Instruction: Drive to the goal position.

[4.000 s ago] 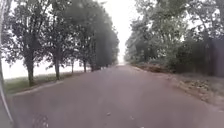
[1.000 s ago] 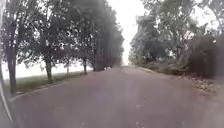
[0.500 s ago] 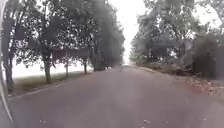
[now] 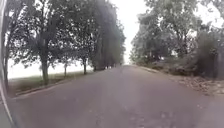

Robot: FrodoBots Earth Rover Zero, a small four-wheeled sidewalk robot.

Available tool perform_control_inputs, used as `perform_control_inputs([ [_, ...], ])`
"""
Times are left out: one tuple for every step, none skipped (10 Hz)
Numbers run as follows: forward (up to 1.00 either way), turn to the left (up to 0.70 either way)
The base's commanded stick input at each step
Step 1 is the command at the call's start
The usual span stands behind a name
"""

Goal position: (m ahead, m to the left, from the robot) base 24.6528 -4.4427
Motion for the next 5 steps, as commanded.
perform_control_inputs([
  [0.7,0.0],
  [0.7,0.0],
  [0.7,0.0],
  [0.7,0.0],
  [0.7,0.0],
])
